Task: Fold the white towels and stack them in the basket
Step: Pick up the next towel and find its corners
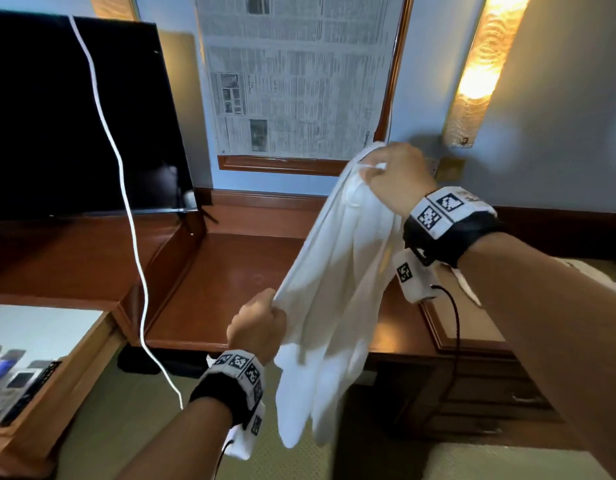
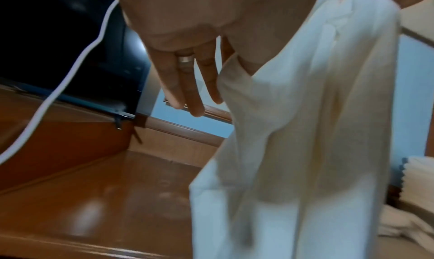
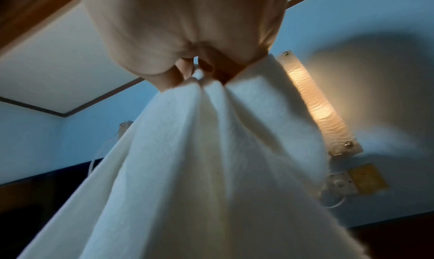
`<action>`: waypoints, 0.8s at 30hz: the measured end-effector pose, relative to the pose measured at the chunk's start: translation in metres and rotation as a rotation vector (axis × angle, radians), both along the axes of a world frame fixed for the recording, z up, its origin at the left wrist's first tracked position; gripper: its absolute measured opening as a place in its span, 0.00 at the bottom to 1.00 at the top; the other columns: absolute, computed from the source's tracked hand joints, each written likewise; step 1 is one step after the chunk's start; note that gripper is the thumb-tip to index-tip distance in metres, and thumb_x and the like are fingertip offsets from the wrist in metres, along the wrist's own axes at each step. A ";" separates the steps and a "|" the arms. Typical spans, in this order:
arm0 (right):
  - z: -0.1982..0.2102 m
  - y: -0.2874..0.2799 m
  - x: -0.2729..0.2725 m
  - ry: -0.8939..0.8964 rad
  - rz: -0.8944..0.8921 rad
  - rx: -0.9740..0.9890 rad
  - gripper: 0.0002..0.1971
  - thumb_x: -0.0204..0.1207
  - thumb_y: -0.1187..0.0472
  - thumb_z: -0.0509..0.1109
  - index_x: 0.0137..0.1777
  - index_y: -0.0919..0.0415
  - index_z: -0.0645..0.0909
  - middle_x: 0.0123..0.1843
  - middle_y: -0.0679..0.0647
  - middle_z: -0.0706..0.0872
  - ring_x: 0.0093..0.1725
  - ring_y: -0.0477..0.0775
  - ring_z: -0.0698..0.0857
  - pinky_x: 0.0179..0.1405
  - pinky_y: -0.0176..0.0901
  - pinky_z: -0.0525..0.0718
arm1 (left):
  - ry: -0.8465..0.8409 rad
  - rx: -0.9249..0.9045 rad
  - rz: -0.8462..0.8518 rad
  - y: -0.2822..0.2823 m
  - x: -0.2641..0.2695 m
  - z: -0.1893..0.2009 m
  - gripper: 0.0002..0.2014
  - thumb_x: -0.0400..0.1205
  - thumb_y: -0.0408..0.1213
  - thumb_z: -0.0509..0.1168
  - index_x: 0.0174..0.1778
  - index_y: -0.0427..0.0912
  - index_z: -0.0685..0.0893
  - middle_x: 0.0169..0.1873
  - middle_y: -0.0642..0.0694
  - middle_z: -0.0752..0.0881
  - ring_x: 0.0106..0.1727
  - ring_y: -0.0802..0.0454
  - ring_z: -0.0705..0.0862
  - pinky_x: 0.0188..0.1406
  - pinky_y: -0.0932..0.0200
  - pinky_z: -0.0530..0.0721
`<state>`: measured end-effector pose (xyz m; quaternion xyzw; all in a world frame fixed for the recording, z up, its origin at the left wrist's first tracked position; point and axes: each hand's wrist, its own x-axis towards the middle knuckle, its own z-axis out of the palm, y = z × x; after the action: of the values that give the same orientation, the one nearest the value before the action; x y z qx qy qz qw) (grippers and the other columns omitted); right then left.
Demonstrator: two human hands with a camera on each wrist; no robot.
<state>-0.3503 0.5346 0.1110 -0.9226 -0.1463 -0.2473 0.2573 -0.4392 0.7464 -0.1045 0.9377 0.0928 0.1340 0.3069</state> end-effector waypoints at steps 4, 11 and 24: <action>0.007 -0.020 0.006 0.047 -0.115 0.073 0.12 0.80 0.64 0.67 0.58 0.60 0.90 0.63 0.59 0.88 0.64 0.59 0.84 0.63 0.38 0.75 | 0.101 -0.019 0.054 0.033 -0.010 -0.008 0.05 0.80 0.44 0.62 0.42 0.48 0.75 0.38 0.51 0.83 0.41 0.40 0.82 0.44 0.50 0.80; -0.038 -0.082 0.025 0.303 -0.488 -0.055 0.15 0.77 0.64 0.65 0.60 0.67 0.87 0.64 0.66 0.85 0.65 0.72 0.80 0.65 0.53 0.81 | -0.090 -0.335 -0.355 0.043 -0.007 0.019 0.14 0.71 0.25 0.68 0.40 0.51 0.76 0.41 0.48 0.81 0.41 0.47 0.82 0.43 0.56 0.82; -0.129 -0.114 0.014 0.505 -0.446 -0.155 0.12 0.79 0.58 0.67 0.57 0.49 0.88 0.57 0.60 0.88 0.52 0.65 0.83 0.49 0.45 0.78 | 0.066 0.146 -0.151 0.058 0.004 0.009 0.19 0.81 0.58 0.68 0.38 0.50 0.69 0.32 0.55 0.76 0.46 0.37 0.85 0.39 0.52 0.73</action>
<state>-0.3365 0.4209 -0.0179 -0.9808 0.1089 -0.0495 0.1543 -0.4352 0.8045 -0.0958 0.9658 0.0219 0.0857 0.2436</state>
